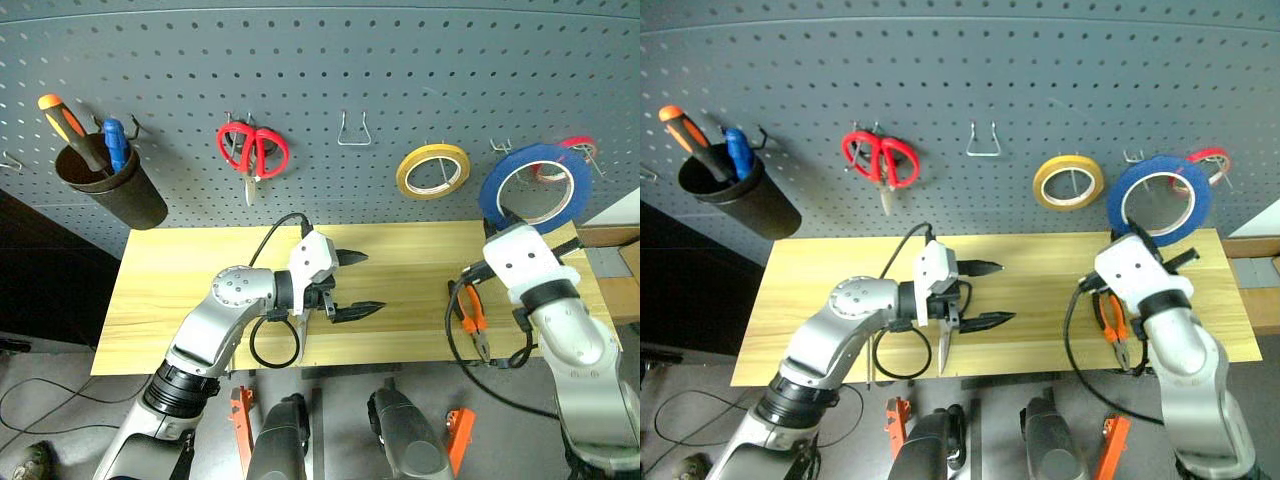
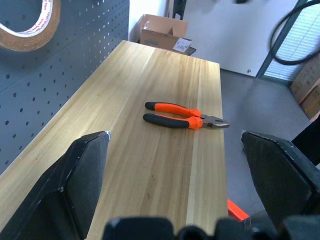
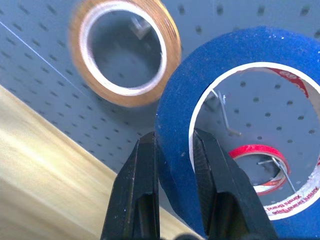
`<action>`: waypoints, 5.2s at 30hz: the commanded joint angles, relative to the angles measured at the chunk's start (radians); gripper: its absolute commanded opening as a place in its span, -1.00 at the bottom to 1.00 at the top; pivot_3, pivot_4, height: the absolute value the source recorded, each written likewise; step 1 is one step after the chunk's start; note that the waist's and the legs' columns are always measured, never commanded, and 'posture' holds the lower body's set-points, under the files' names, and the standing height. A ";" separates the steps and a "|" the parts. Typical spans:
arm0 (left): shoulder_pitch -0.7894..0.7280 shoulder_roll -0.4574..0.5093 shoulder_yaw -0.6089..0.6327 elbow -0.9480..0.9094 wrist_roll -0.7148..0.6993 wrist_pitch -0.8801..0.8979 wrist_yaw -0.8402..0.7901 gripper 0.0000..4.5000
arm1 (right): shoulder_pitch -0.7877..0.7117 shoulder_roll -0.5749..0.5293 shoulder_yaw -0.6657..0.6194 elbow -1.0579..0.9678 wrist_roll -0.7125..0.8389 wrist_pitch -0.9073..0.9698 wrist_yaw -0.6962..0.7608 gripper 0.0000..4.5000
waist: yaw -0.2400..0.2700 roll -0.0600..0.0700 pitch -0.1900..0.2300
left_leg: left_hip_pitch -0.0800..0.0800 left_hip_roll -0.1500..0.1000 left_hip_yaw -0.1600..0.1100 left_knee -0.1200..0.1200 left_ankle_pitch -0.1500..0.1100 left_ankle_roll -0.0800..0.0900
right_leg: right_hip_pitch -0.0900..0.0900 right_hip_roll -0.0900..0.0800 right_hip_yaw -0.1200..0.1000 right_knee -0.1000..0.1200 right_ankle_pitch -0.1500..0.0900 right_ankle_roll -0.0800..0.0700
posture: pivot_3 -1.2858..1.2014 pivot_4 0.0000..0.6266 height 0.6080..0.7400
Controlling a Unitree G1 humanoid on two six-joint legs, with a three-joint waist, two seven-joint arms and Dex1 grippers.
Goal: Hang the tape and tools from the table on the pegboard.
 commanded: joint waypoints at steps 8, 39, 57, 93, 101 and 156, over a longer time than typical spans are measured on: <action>-0.024 -0.075 0.074 -0.055 -0.088 -0.009 0.039 1.00 | -0.151 0.048 -0.059 0.252 0.171 -0.255 0.040 -0.82 | -0.007 0.000 0.003 | 0.000 0.001 0.001 0.000 0.000 0.000 | -0.001 0.000 0.001 0.004 0.000 0.000 | -0.20 0.15 1.00; -0.008 0.022 0.042 -0.006 -0.037 -0.118 -0.053 1.00 | 0.184 0.290 -0.146 -0.016 0.227 0.186 -0.055 0.96 | -0.004 -0.001 0.005 | 0.001 0.001 0.001 0.002 0.000 0.000 | -0.003 0.000 0.002 0.013 0.000 0.000 | -0.22 0.20 1.00; -0.017 0.091 -0.032 0.084 0.033 -0.209 -0.216 1.00 | -0.014 0.306 -0.179 0.299 0.358 0.562 -0.029 0.96 | -0.030 0.003 0.012 | 0.000 0.000 0.001 0.000 0.003 -0.002 | -0.006 -0.001 0.002 0.013 0.000 0.000 | -0.21 0.18 1.00; 0.101 0.132 0.157 0.062 -0.010 -0.184 -0.095 1.00 | -0.140 0.258 0.038 0.056 0.391 0.557 -0.048 0.18 | -0.037 0.005 0.014 | 0.000 0.001 0.001 0.001 0.003 -0.002 | -0.009 0.000 0.003 0.016 0.000 0.000 | -0.20 0.17 1.00; 0.184 0.104 0.283 -0.064 -0.089 -0.105 0.040 1.00 | -0.281 0.494 0.176 -0.254 0.391 0.598 -0.176 0.18 | -0.034 0.005 0.014 | -0.006 0.001 -0.001 0.001 0.004 -0.002 | -0.014 -0.001 0.001 0.016 0.000 0.000 | -0.19 0.18 1.00; 0.151 -0.002 0.395 -0.083 -0.115 -0.210 0.316 1.00 | -0.883 0.654 0.136 0.887 0.335 -0.587 -0.192 0.18 | -0.042 -0.008 0.007 | 0.000 0.000 0.006 0.004 0.015 -0.007 | -0.026 -0.004 -0.003 0.045 0.001 0.000 | -0.09 -0.04 1.00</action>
